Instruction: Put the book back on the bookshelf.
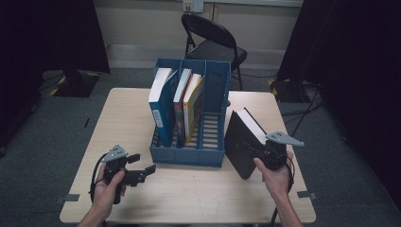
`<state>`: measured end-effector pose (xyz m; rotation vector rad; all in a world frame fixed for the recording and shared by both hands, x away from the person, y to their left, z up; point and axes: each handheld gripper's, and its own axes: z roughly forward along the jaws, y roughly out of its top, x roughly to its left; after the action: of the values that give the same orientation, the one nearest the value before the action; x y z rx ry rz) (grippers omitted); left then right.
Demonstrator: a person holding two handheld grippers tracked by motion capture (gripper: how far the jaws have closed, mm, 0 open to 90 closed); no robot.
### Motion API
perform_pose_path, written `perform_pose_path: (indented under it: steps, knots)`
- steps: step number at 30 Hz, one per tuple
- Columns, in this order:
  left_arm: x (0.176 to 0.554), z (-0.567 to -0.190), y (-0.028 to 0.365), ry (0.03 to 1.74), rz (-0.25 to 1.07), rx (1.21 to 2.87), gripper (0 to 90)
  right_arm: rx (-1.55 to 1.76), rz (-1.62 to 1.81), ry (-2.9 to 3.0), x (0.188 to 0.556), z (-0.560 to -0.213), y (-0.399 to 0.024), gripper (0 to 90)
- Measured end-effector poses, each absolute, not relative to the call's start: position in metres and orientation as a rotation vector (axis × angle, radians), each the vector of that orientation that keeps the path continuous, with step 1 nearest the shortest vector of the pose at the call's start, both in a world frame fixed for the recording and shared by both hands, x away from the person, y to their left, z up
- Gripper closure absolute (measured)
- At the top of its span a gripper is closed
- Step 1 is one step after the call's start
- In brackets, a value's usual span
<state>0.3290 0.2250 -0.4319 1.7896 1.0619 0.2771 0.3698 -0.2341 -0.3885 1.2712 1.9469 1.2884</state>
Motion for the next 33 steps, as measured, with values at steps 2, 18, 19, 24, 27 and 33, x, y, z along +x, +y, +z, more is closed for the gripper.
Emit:
perform_pose_path:
  steps: [2, 18, 19, 24, 27, 33]
  knots:
    - [0.329, -0.432, 0.226, 1.062, 0.275, 1.79, 15.9, 1.263, 1.287, 1.944, 0.369, -0.383, -0.232, 48.6]
    - [0.33, -0.433, 0.227, 1.086, 0.285, 1.788, 16.0, 1.271, 1.197, 2.042, 0.373, -0.356, -0.228, 48.5]
    - [0.33, -0.433, 0.227, 1.091, 0.291, 1.786, 15.9, 1.275, 1.188, 2.05, 0.373, -0.354, -0.227, 48.8]
    - [0.329, -0.436, 0.221, 1.074, 0.275, 1.809, 16.0, 1.282, 1.15, 2.079, 0.377, -0.344, -0.223, 49.6]
    - [0.329, -0.436, 0.221, 1.08, 0.28, 1.809, 16.0, 1.29, 1.11, 2.119, 0.38, -0.339, -0.222, 50.0]
    - [0.331, -0.437, 0.224, 1.12, 0.301, 1.796, 16.2, 1.316, 1.051, 2.174, 0.389, -0.331, -0.221, 50.3]
